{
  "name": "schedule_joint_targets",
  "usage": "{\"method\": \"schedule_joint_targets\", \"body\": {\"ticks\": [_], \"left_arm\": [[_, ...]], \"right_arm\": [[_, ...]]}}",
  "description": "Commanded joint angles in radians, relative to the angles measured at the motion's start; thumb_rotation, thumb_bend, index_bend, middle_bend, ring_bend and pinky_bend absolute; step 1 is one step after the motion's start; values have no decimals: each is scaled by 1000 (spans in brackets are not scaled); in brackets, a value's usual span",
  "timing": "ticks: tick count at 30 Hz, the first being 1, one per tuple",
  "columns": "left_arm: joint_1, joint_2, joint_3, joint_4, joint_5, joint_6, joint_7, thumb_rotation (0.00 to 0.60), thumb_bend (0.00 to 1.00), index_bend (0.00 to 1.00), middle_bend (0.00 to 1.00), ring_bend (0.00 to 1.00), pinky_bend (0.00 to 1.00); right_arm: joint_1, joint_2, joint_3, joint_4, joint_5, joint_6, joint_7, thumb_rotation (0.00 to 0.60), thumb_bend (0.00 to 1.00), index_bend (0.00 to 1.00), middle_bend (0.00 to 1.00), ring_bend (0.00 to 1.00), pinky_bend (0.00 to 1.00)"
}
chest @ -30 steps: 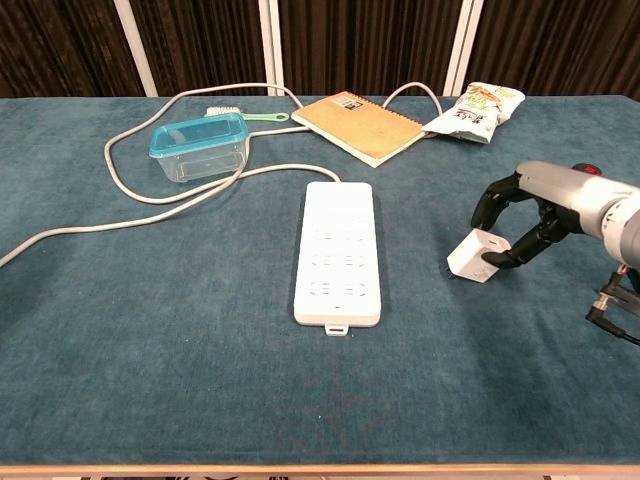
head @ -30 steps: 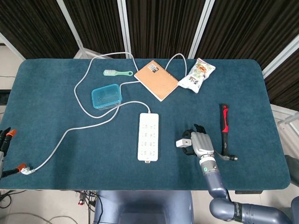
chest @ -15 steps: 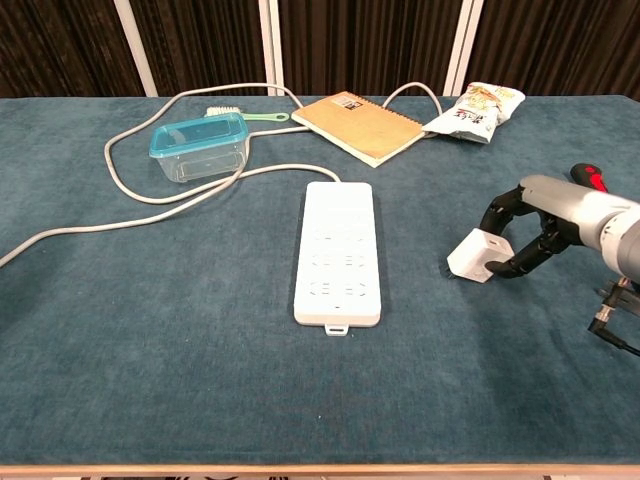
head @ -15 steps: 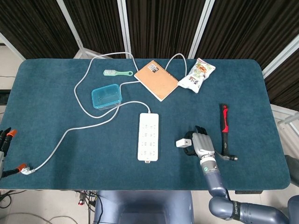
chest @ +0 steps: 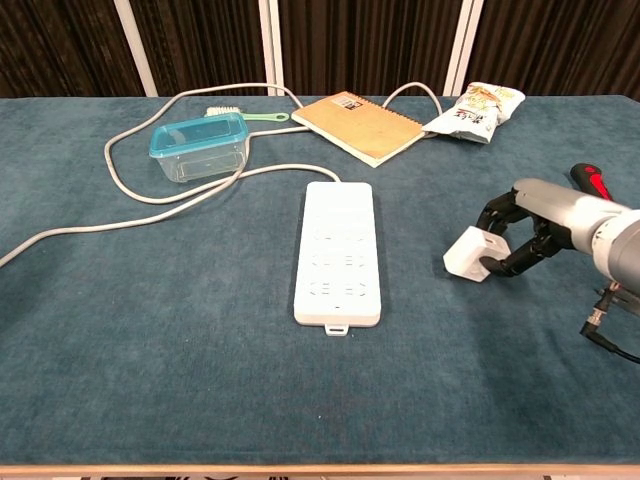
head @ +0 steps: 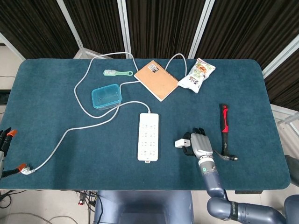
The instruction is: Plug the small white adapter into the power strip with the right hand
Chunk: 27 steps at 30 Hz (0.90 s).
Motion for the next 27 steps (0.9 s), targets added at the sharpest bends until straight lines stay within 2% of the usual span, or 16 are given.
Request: {"method": "schedule_joint_targets", "body": {"ticks": [1, 7, 12, 16, 19, 23, 27], "left_arm": [[0, 0, 0, 0, 0, 1, -1, 600, 2, 0, 0, 0, 0], [0, -1, -1, 0, -1, 1, -1, 600, 2, 0, 0, 0, 0], [0, -1, -1, -1, -4, -1, -2, 600, 2, 0, 0, 0, 0], [-1, -1, -2, -3, -9, -4, 1, 600, 2, 0, 0, 0, 0], [-1, -1, -3, -5, -13, -7, 6, 600, 2, 0, 0, 0, 0], [-4, 0, -3, -10, -24, -20, 5, 600, 2, 0, 0, 0, 0], [-7, 3, -3, -16, -25, -26, 2, 600, 2, 0, 0, 0, 0]], "right_arm": [[2, 3, 2, -23, -39, 16, 7, 600, 639, 695, 576, 183, 0], [13, 19, -16, -66, -194, 66, -14, 600, 673, 724, 613, 227, 0], [36, 29, -1, -127, -232, 85, -70, 600, 672, 726, 628, 241, 0], [70, 25, 25, -167, -199, 96, -158, 600, 673, 727, 634, 246, 0], [108, 8, 64, -198, -141, 112, -240, 600, 673, 728, 635, 246, 0], [162, -36, 112, -233, -56, 153, -344, 600, 673, 741, 644, 255, 0], [222, -91, 140, -218, 18, 194, -450, 600, 673, 744, 646, 257, 0]]}}
